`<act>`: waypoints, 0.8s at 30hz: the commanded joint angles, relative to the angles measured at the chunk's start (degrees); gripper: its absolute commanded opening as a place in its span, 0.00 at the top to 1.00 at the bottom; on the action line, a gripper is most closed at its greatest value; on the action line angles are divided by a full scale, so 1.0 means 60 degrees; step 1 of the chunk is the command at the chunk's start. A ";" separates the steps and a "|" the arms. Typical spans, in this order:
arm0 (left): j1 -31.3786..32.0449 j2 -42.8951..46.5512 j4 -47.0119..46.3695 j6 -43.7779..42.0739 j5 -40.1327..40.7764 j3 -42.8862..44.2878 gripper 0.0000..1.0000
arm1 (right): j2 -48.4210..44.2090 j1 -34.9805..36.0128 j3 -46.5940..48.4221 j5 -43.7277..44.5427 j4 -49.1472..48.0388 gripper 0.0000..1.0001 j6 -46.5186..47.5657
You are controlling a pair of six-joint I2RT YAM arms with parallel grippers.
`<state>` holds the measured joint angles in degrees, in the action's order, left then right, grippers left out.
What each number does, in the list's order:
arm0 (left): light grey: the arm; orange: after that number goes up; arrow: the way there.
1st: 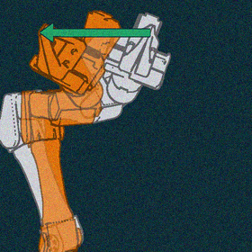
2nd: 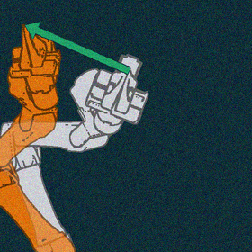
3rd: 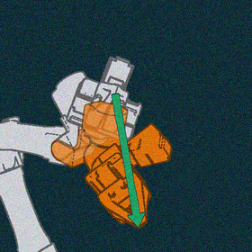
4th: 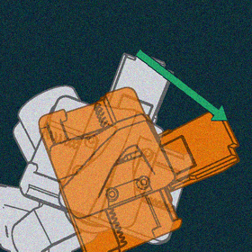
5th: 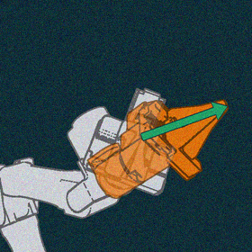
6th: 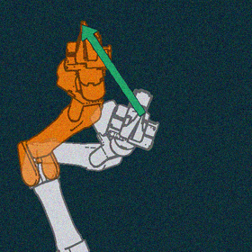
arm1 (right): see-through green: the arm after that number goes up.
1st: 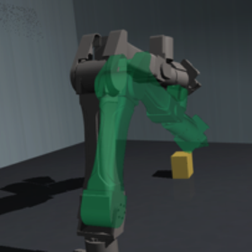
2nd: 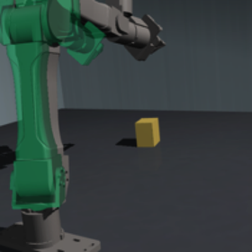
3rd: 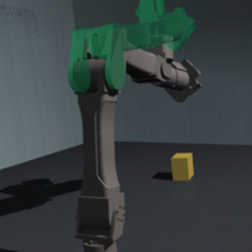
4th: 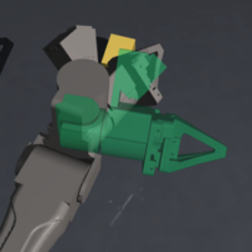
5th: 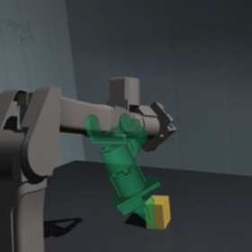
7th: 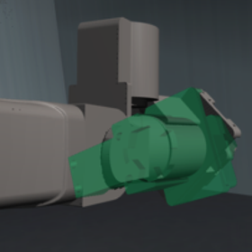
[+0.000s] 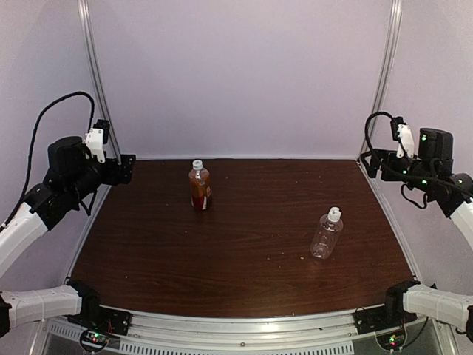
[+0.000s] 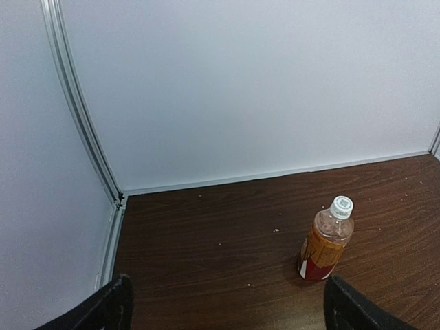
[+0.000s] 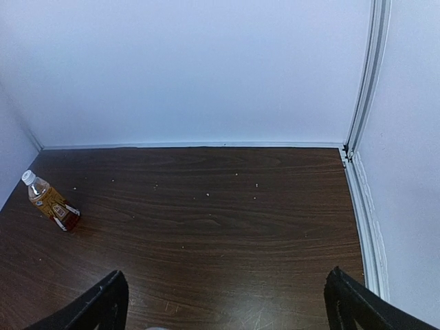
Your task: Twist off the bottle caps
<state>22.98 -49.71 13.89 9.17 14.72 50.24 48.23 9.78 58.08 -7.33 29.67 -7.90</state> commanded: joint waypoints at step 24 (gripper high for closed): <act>0.0052 -0.1085 0.0315 -0.0131 -0.0813 0.0606 0.02 | 0.1519 0.3124 -0.0066 0.0139 0.3317 0.10 -0.1474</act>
<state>22.98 -54.94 15.57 7.79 12.60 51.24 55.70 24.62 58.81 -7.90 49.50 -15.22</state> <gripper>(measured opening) 0.976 0.929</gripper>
